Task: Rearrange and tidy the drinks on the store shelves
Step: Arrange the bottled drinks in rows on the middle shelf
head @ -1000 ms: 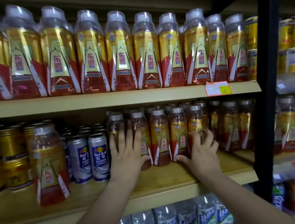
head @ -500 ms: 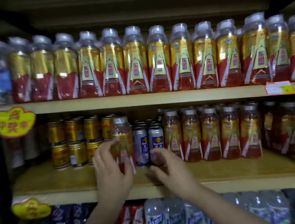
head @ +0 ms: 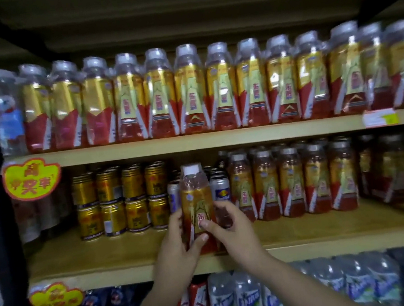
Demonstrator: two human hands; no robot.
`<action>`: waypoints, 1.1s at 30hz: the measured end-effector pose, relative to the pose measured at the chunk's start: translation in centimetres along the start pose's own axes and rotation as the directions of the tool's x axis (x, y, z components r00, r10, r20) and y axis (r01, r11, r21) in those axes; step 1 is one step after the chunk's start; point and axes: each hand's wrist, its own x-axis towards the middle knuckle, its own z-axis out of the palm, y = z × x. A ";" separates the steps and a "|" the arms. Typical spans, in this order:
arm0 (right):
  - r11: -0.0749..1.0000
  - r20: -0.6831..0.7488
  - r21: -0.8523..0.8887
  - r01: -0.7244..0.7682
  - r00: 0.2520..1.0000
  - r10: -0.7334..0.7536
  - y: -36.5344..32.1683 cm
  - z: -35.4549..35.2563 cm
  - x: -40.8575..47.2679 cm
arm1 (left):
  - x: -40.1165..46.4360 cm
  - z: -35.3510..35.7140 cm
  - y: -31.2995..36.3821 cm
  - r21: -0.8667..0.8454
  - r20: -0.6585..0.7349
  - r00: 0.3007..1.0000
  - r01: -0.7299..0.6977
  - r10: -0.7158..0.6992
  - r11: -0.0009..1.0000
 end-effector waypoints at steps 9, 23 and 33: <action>0.866 -0.423 -0.487 -0.113 0.898 -0.121 0.7 -19.8 -5.9 | 0.8 19.8 10.6 -0.093 0.222 0.949 -0.208 0.224 0.974; 0.782 -0.517 -0.513 -0.353 0.855 0.046 5.5 -32.8 -0.8 | 5.3 34.6 15.4 0.053 0.561 0.805 -0.266 0.192 0.963; 0.501 -0.541 -0.704 -0.504 0.837 0.081 8.3 -33.3 2.6 | 6.5 35.3 14.0 -0.122 0.352 0.935 0.008 0.036 0.992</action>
